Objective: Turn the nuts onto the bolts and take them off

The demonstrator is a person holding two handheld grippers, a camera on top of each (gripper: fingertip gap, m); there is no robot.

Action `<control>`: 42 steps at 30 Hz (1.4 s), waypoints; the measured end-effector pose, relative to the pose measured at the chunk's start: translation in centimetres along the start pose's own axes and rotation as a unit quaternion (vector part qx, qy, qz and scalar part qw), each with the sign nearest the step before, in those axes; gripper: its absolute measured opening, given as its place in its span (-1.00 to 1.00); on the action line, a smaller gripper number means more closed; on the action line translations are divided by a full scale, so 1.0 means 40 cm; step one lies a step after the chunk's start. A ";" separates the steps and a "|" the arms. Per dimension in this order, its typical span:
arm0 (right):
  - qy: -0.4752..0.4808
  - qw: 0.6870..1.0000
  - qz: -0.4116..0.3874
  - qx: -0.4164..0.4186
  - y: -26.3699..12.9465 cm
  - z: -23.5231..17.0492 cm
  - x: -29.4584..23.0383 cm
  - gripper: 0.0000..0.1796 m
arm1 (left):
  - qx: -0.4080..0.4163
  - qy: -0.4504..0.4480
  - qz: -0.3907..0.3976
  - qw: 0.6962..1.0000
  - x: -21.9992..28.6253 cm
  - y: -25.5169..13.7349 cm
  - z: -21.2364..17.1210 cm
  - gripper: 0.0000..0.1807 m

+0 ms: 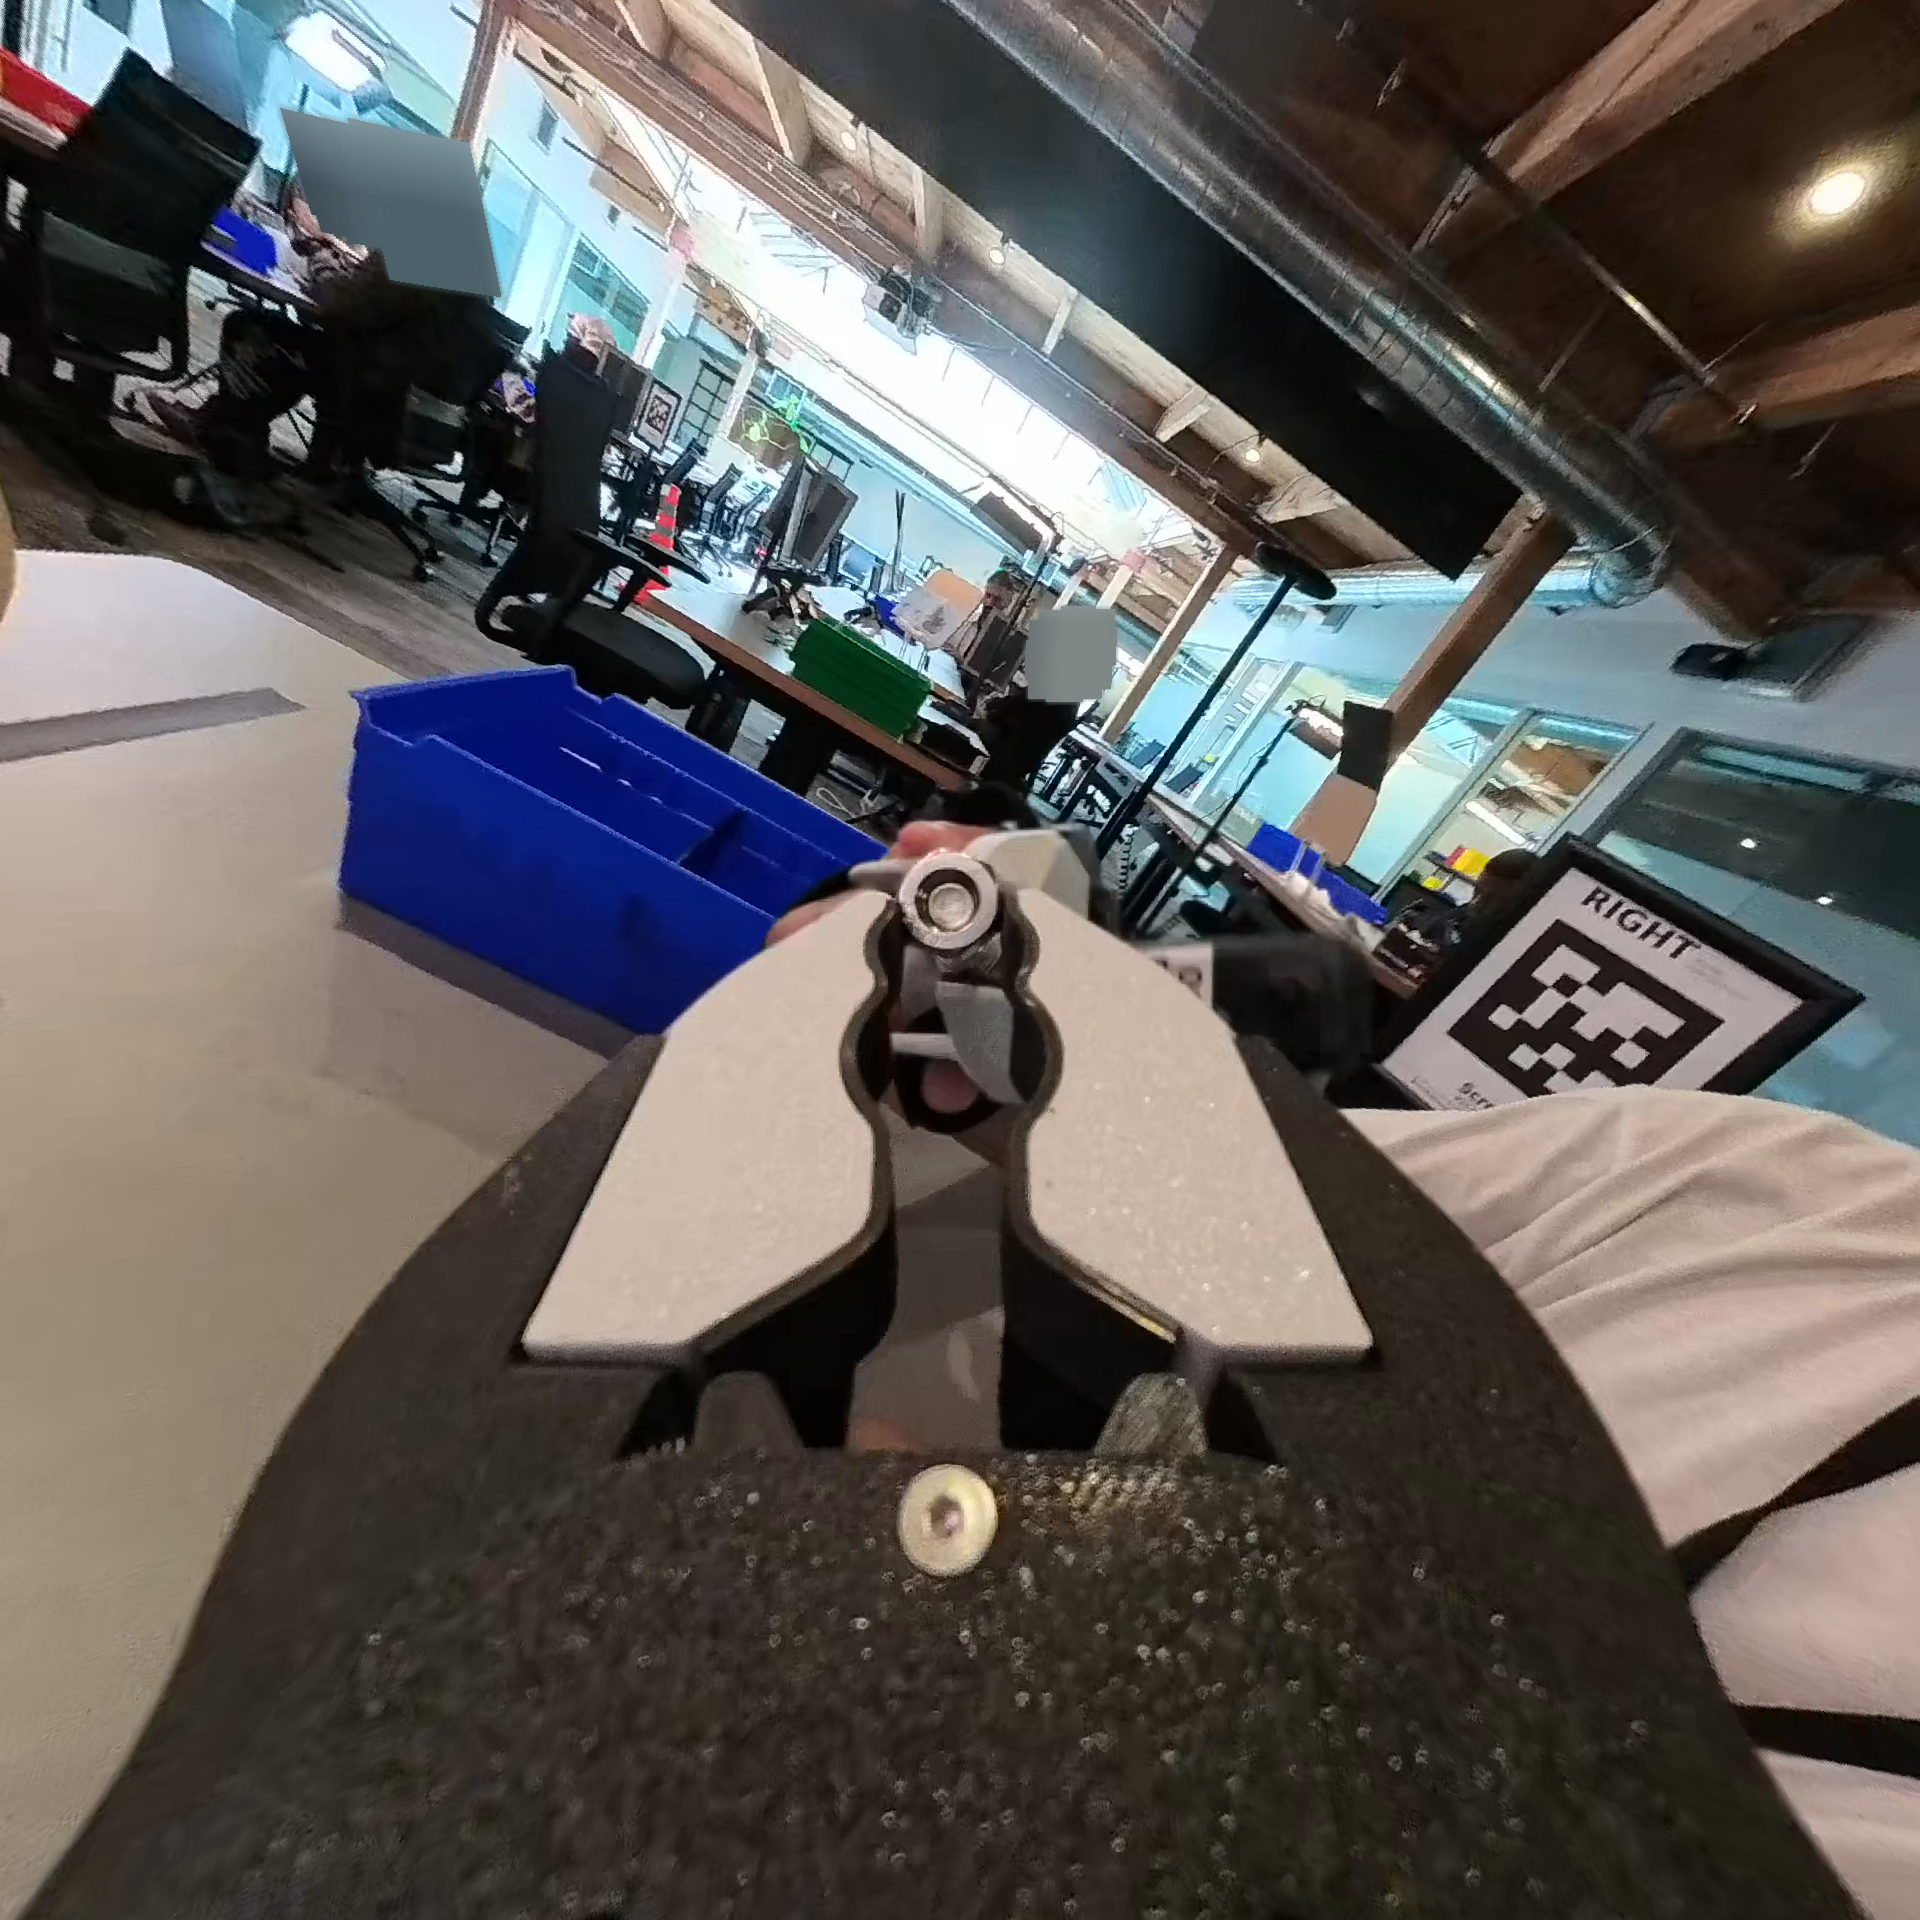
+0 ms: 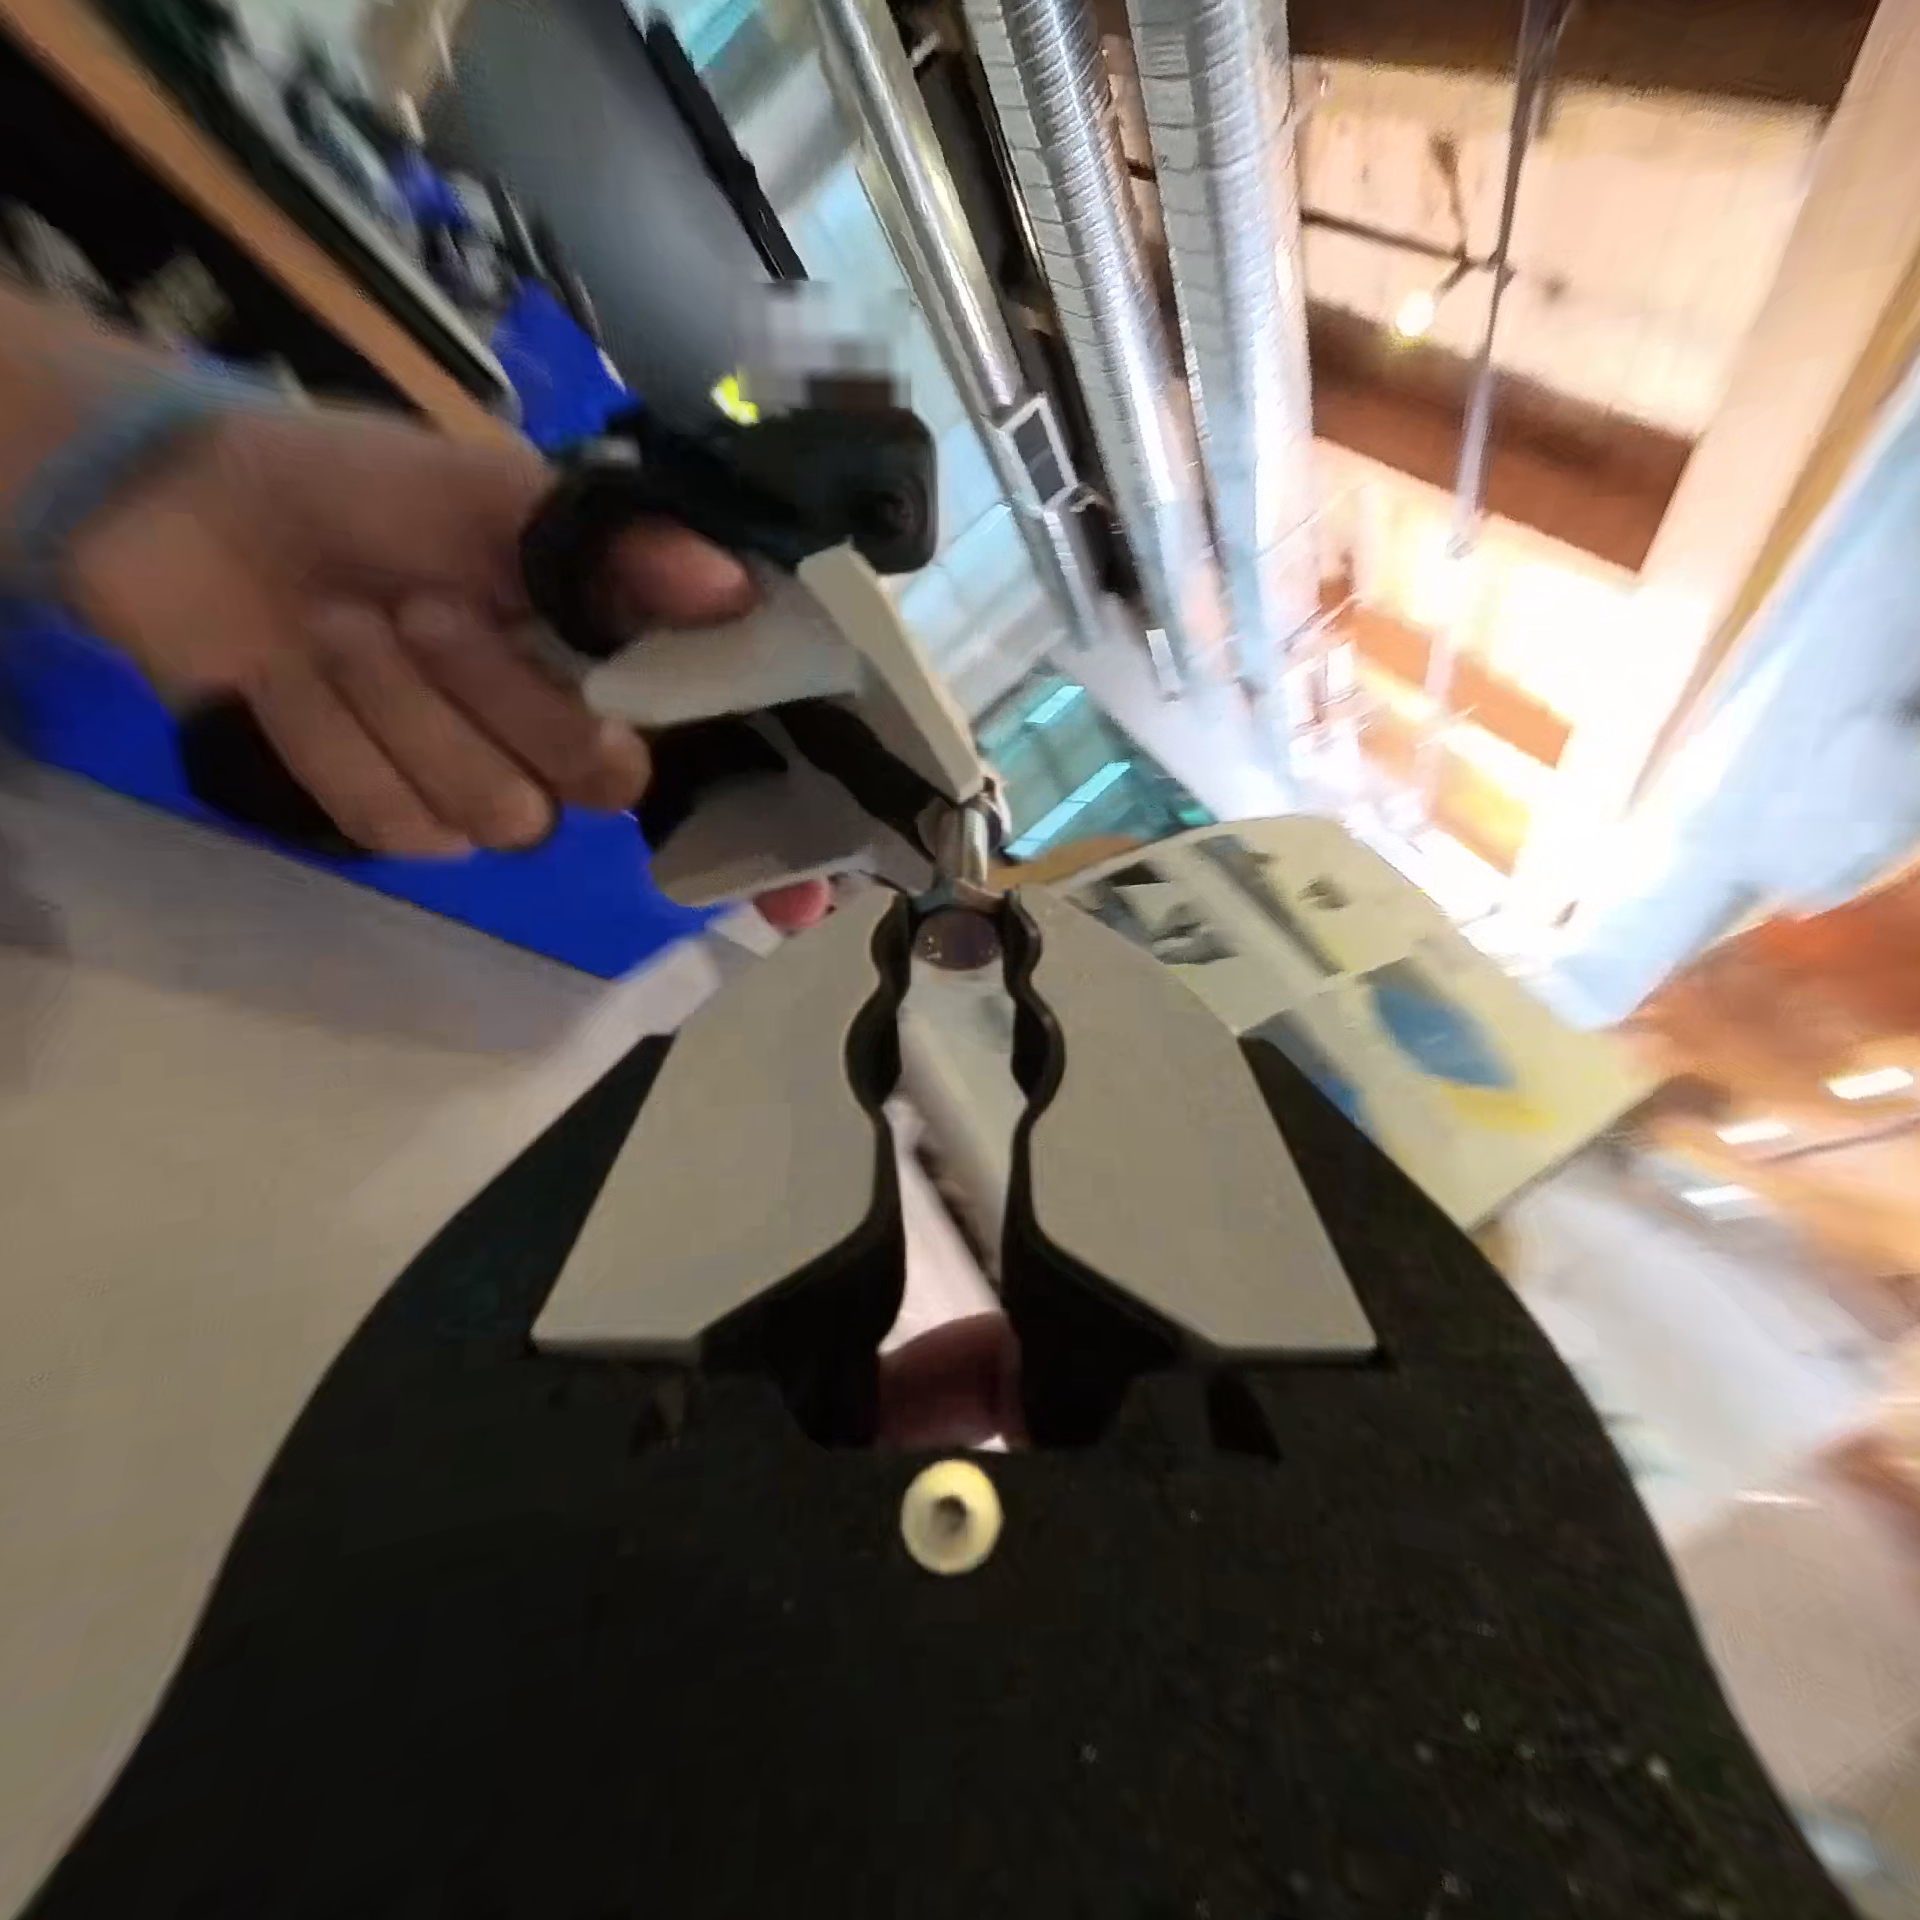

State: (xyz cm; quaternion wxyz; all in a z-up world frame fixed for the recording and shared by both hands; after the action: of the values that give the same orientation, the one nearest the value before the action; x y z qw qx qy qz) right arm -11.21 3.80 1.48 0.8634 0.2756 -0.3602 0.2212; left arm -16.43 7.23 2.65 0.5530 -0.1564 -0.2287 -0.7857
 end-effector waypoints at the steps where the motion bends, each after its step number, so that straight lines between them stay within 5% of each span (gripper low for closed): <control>1: -0.061 0.998 -0.021 -0.003 0.001 0.001 -0.004 -0.82 | 0.002 -0.004 -0.001 1.000 -0.001 -0.002 0.000 -0.81; 4: -0.059 0.998 -0.032 -0.009 0.004 -0.005 -0.018 -0.81 | 0.001 -0.001 0.003 1.000 -0.009 -0.009 -0.005 -0.81; 7: 0.093 0.996 0.012 -0.005 0.000 -0.004 -0.018 -0.53 | 0.009 0.012 0.010 1.000 -0.015 -0.021 -0.003 -0.81; 9: 0.264 0.963 0.055 -0.001 -0.003 -0.011 -0.015 -0.49 | 0.010 0.036 0.017 0.999 -0.016 -0.031 -0.002 -0.81; 11: 0.466 0.877 0.117 0.007 -0.004 -0.028 -0.023 -0.51 | 0.001 0.071 0.034 0.997 -0.022 -0.040 -0.005 -0.81; 13: 0.641 0.751 0.159 0.016 0.000 -0.050 -0.029 -0.47 | 0.001 0.098 0.038 0.994 -0.021 -0.045 -0.005 -0.81; 17: 0.814 0.542 0.204 0.054 0.004 -0.082 -0.046 -0.45 | -0.008 0.119 0.042 0.992 -0.020 -0.044 -0.014 -0.81; 22: 0.852 0.459 0.238 0.086 0.012 -0.056 -0.064 -0.51 | -0.029 0.139 0.048 0.989 -0.025 -0.029 -0.040 -0.81; 25: 0.861 0.436 0.245 0.094 0.013 -0.049 -0.069 -0.77 | -0.038 0.149 0.044 0.987 -0.020 -0.022 -0.049 -0.81; 27: 0.857 0.443 0.242 0.098 0.012 -0.051 -0.068 -0.78 | -0.043 0.155 0.047 0.986 -0.018 -0.020 -0.052 -0.81; 29: 0.836 0.484 0.240 0.091 0.009 -0.050 -0.072 -0.78 | -0.045 0.153 0.048 0.986 -0.018 -0.020 -0.054 -0.81; 32: 0.762 0.607 0.213 0.069 0.006 -0.045 -0.073 -0.79 | -0.042 0.131 0.039 0.990 -0.017 -0.021 -0.056 -0.81; 36: 0.548 0.819 0.164 0.029 -0.002 -0.041 -0.075 -0.79 | -0.041 0.105 0.025 0.993 -0.010 -0.016 -0.059 -0.81; 42: 0.206 0.977 0.057 -0.022 -0.009 -0.029 -0.058 -0.79 | -0.027 0.046 0.009 0.999 -0.004 -0.011 -0.058 -0.81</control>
State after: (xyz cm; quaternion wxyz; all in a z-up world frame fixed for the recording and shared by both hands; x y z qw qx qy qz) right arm -11.90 3.83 -1.06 0.9108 0.1837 -0.1950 0.3140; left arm -16.75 6.25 0.53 0.5652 -0.1371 -0.1799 -0.7933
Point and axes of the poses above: each gripper's, where its closed fingertips meet, y out along the fingers, z out of its top, x = y × z across the jaws, the point moved 3 cm from there along -y, back along the fingers, and after that the axes turned 4 degrees about -z, right-handed, at the moved point
